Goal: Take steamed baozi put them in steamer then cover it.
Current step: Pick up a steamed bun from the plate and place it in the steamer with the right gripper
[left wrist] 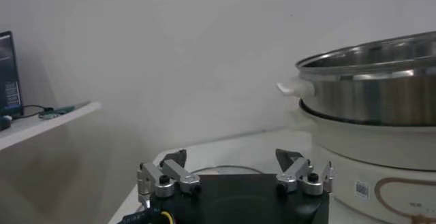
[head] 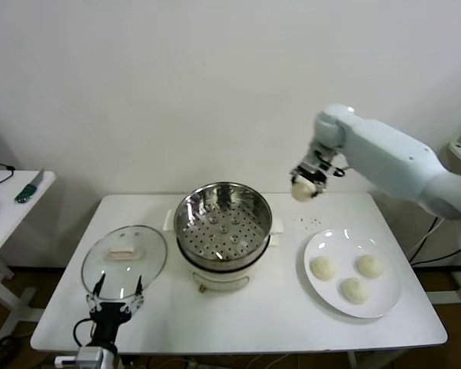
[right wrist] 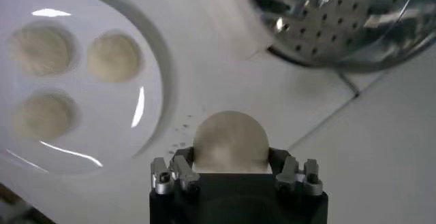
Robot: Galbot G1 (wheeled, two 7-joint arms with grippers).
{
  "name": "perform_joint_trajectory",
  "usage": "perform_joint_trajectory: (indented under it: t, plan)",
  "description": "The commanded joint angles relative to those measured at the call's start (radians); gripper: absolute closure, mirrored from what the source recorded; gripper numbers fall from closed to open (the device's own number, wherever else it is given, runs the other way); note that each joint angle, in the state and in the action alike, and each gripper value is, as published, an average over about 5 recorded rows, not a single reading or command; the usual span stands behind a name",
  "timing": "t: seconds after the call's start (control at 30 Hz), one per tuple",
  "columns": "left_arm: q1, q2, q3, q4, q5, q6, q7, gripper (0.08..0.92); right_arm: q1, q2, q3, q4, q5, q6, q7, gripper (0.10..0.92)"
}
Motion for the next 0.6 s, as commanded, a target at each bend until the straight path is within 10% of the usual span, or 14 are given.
perform_joint_trajectory:
  t: [0.03,0.6]
  plan:
    - [0.001,0.003,0.0,0.003,-0.001,0.001,0.001,0.177,0.095,0.208,-0.041,0.037,-0.133,0.214,0.04,0.321]
    - [0.023,0.034,-0.008,0.003,-0.018,-0.002,0.0,0.177,-0.069,0.378,0.004,-0.046,-0.304,0.255,0.094,0.313]
